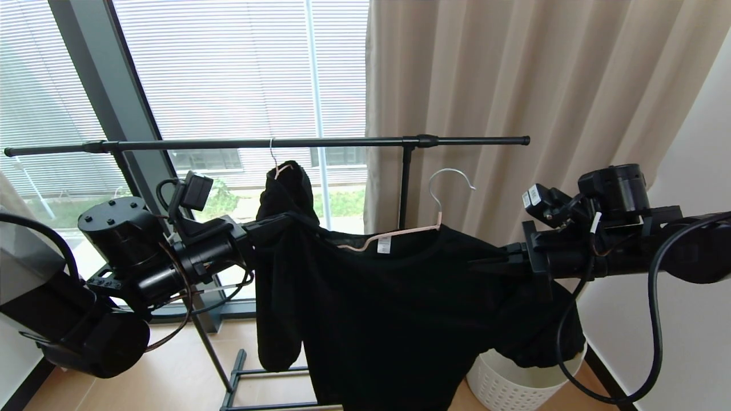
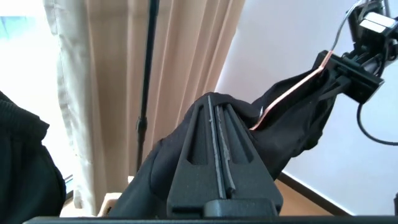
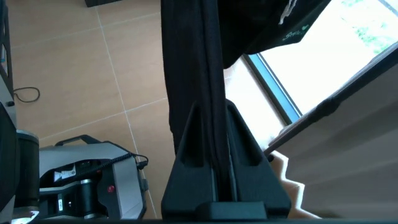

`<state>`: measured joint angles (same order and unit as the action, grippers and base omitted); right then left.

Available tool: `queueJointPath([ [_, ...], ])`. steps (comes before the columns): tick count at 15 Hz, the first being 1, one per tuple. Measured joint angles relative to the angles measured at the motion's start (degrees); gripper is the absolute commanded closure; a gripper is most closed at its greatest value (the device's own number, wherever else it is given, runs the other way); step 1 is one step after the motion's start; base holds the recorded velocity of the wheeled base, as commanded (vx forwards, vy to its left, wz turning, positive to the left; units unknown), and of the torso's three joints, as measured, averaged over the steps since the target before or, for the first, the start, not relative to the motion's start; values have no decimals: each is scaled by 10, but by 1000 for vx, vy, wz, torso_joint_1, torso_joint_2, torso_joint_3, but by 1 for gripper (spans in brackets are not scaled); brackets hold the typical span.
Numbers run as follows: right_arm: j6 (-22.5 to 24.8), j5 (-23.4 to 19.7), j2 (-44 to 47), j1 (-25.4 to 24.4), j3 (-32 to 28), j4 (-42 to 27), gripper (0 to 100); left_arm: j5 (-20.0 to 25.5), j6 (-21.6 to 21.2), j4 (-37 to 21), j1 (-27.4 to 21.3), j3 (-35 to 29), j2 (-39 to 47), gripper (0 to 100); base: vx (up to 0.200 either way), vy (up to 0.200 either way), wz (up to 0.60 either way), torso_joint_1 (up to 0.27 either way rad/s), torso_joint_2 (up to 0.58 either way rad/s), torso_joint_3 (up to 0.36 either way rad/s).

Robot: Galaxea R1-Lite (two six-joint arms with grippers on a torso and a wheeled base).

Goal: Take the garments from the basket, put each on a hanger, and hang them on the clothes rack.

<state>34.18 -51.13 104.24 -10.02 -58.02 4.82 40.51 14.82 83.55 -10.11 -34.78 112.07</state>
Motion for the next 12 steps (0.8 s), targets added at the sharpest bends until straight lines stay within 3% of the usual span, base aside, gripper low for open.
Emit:
queueJointPath([
  [4, -19, -1, -15, 1, 1, 0, 100, -1, -35, -1, -17, 15, 10, 100, 0, 0, 0, 0, 0, 0],
  [12, -33, -2, -4, -40, 13, 1, 100, -6, -46, 2, -38, 31, 18, 100, 0, 0, 0, 0, 0, 0],
])
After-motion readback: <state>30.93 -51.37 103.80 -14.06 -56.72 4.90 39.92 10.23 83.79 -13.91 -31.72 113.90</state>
